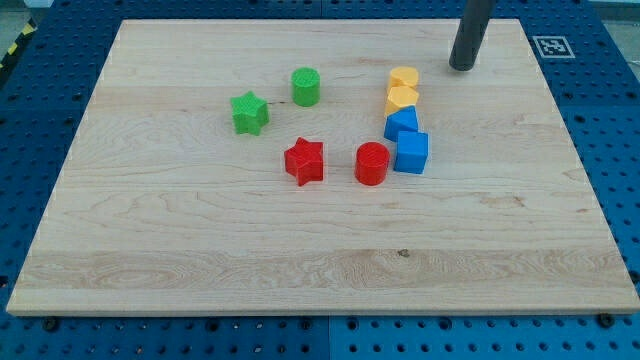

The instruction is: Point at the yellow hexagon

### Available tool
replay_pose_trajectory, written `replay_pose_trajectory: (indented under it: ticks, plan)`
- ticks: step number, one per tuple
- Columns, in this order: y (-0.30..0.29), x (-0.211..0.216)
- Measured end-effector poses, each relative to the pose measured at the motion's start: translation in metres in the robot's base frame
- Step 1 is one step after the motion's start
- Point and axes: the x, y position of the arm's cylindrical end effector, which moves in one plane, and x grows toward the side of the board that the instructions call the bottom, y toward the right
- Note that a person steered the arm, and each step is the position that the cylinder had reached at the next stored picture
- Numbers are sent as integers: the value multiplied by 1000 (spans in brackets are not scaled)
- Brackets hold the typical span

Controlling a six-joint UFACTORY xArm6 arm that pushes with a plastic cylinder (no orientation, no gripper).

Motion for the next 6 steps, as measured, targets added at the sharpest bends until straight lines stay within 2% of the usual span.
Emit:
replay_pose_trajectory:
  ticks: [2, 6]
  plan:
    - [-4, 63]
    - [-35, 64]
